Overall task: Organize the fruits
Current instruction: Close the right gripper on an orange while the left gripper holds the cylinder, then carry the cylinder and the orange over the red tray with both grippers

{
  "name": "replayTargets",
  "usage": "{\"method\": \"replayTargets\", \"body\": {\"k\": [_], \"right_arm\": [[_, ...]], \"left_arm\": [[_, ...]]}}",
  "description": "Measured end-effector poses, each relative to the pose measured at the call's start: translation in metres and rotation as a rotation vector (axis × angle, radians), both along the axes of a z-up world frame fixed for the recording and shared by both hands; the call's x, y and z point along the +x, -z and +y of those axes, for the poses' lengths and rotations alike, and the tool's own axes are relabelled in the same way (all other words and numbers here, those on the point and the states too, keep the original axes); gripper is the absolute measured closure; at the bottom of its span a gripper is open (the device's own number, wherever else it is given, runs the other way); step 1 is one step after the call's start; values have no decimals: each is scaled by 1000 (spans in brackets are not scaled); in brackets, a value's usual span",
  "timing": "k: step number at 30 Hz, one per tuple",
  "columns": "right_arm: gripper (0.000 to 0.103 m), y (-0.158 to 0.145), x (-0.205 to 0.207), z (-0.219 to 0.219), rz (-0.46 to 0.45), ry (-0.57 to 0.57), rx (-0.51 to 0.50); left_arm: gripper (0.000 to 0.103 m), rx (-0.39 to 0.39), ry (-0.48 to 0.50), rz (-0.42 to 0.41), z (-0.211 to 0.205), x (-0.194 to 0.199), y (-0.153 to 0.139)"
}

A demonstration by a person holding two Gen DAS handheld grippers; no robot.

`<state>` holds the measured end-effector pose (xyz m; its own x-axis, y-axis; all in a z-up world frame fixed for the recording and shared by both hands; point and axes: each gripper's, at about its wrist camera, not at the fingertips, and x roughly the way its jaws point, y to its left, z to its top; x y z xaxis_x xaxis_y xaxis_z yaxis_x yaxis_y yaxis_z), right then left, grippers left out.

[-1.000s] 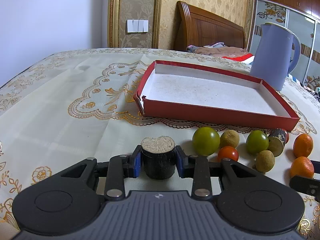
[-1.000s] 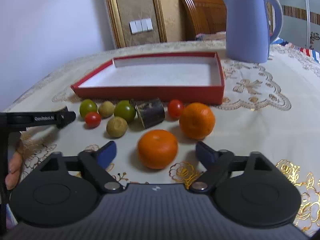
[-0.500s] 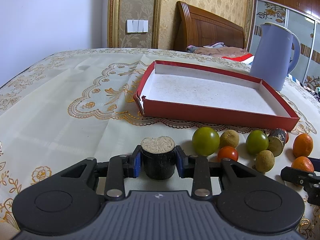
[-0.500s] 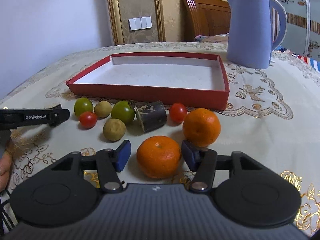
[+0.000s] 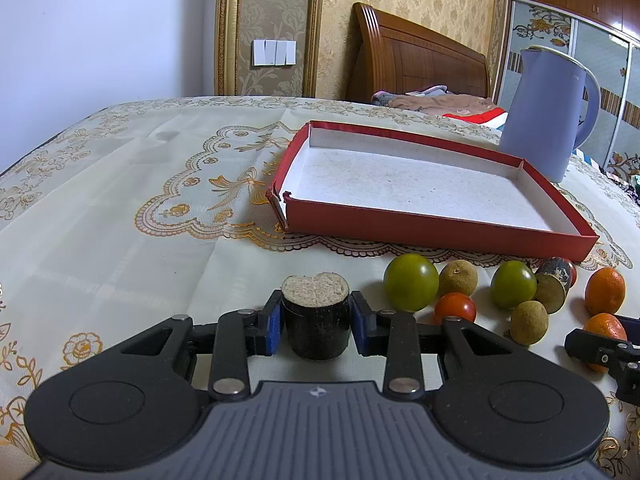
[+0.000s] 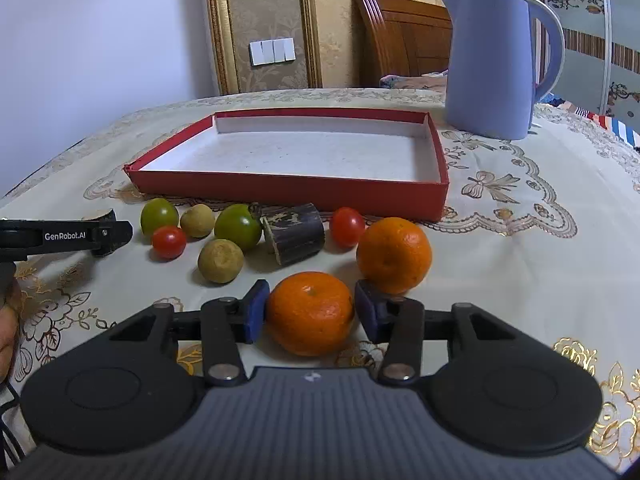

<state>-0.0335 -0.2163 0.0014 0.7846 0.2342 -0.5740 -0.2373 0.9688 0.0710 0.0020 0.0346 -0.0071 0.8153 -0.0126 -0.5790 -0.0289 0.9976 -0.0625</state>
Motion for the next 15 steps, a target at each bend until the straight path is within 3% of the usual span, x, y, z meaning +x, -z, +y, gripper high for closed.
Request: {"method": "replayTargets", "body": {"k": [7,15], "right_arm": [[62,-1,-4,5,-22,-5,-33],[62,-5,-8,3,-52,13,-33]], "left_arm": [[70,-12,6,-3,0,-1,0],[70,30,12,-14,-6,-4,-2]]}}
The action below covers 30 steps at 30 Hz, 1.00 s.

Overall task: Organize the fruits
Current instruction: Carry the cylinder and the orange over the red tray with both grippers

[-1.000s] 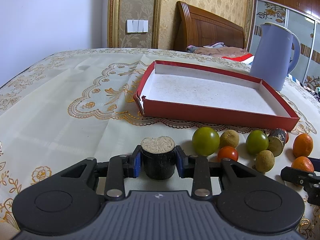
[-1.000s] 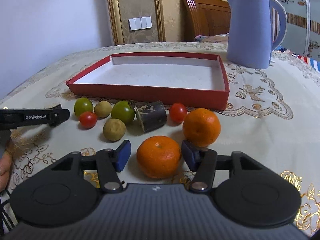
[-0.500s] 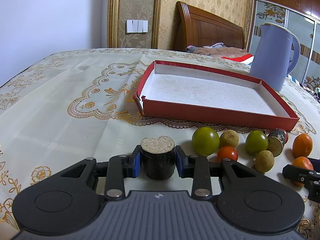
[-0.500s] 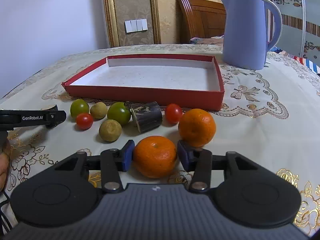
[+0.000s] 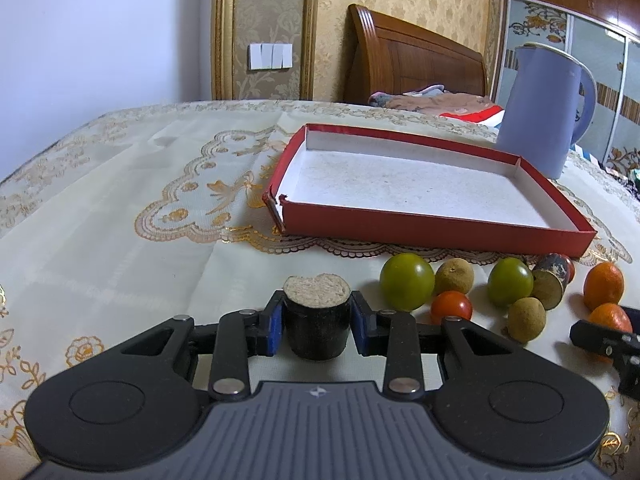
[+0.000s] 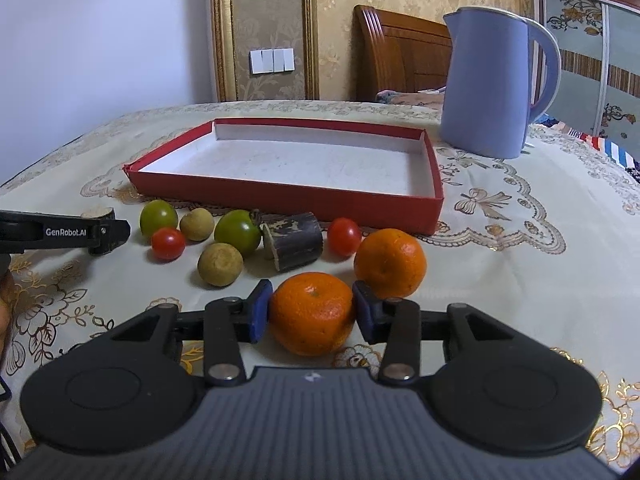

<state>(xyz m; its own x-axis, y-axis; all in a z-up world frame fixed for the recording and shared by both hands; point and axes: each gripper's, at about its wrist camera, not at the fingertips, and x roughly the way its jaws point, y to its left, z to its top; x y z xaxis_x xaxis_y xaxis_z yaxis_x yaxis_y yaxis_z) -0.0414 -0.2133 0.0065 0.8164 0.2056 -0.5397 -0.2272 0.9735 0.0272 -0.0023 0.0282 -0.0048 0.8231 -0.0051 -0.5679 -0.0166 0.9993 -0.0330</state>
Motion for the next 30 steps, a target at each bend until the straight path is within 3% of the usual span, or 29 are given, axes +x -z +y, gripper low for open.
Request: {"method": "replayTargets", "body": {"k": [10,16,25,30], "right_arm": [[62,-24,7,-7,-61,4,15],[62,-36,29,-1,-127,34,-23],[62,-32,91,-2,-82,98,-27],[62,-23,127,2,-29,110,-35]], "left_arm": [[71,36,26,-40,-13,-8,-16],[71,56,64,-70,-32,13,-40],[71,95,49,-53,-51,73,-36],[71,78,40,-20,-53,100,-30]]}}
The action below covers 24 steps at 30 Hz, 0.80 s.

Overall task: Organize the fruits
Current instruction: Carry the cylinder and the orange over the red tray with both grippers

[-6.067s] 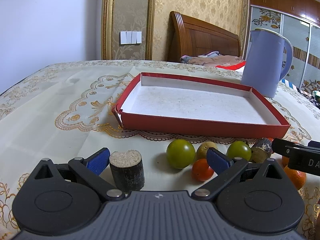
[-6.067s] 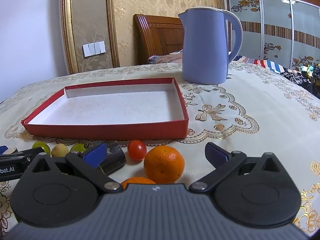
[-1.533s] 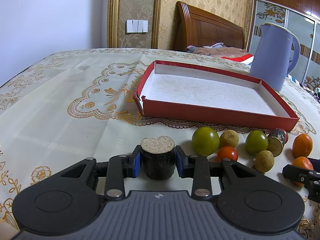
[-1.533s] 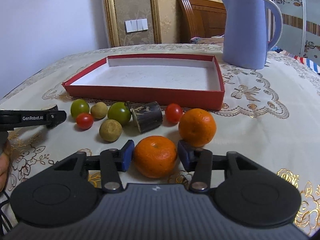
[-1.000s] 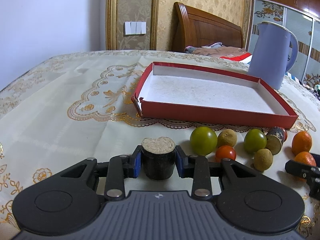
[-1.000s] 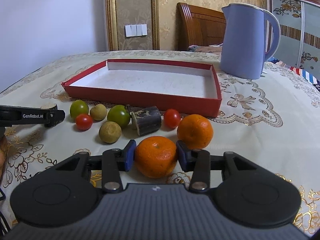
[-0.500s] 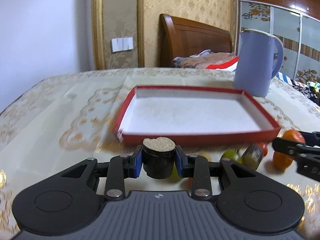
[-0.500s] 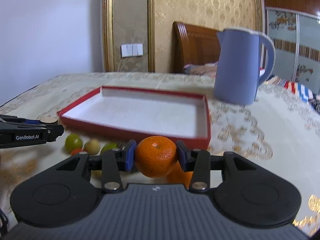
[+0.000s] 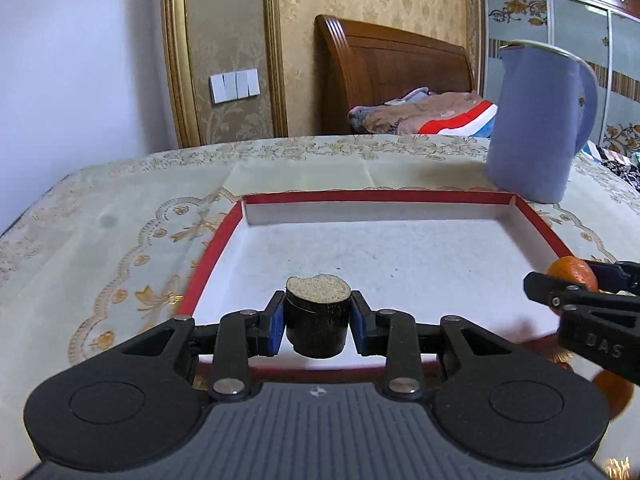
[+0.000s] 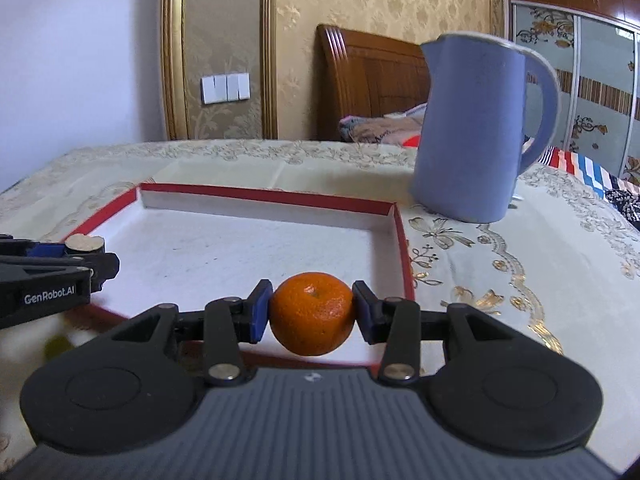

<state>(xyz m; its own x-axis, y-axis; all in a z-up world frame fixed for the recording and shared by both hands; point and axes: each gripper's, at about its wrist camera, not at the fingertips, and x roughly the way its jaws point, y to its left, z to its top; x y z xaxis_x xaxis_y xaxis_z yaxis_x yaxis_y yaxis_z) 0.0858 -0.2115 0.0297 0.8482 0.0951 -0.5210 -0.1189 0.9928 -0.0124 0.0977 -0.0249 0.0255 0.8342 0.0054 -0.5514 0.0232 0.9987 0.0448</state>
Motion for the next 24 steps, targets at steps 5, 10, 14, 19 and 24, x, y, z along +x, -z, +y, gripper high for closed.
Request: {"method": "replayTargets", "body": {"k": [5,10,14,19,24], "right_arm": [[62,6,31,1,59,17,10],[62,11,52,-2,101,37,18],[62,13,61,-2,126,49,32],[62,14,64,-1,139,40,34],[62,15,64,-2,144,42,43]], "left_arm": [[71,8,-21,34,0,22,6],[71,-16,-25,71,4,38,12],[71,-8,-29,95,4,48,18],[71,-9,-29,86,4,51,19],[71,-6,-36,89,5,53,22]]}}
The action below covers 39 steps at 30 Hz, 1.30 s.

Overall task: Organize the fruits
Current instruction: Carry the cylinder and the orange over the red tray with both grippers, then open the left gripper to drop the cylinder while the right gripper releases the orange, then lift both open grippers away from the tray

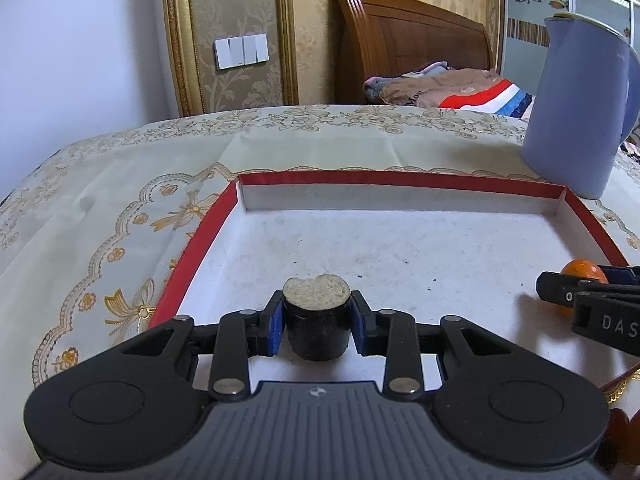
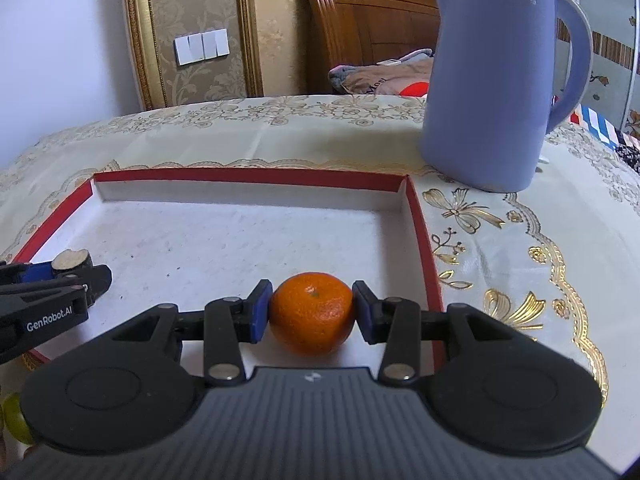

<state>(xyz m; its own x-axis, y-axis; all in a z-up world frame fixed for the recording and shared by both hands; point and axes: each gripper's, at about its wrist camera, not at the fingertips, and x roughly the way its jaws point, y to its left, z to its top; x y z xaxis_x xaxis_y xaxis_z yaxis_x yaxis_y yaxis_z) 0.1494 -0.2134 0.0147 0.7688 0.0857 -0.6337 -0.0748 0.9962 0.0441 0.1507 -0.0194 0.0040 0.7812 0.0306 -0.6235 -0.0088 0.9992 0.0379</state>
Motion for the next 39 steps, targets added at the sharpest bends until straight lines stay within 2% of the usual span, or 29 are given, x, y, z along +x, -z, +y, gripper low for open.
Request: {"method": "replayTargets", "body": {"k": [5,7,9,11,13,14,18,21,27,29,31,39], "right_arm": [[61,-1,-3,-1,-14,1,0],[61,-1,-4,0,-17,1,-5],[49,-3,-8,0,-40,0,-3],[32,-6,-14,2,-84,10,-27],[30,-7,-18,5,-116,11,-69],[30,-7,-20,7,-123,7,-82],[30,-7,-26,12,-138,-7,-92],[19,-9,-33,11,-173,12,-104],[16,-10,-43,3,-186,20,-81],[10,-11,-48,1,-193,23,-74],[9,-11,-52,-1,-203,27,-65],[6,-6,-62,-6,-179,23,-31]], "left_arm": [[70,-15,-4,1,3,0,1],[64,0,-4,-6,3,-1,1],[62,8,3,-20,2,-2,1],[57,7,7,-33,0,-4,-1],[46,6,4,-52,0,-6,-2],[45,3,0,-63,1,-7,-3],[44,-3,4,-76,2,-10,-4],[44,-6,7,-68,2,-12,-2],[44,-22,2,-91,8,-23,-3],[43,-26,1,-95,9,-28,-3],[38,-22,-1,-101,8,-32,-3],[34,-3,22,-125,7,-52,-2]]}}
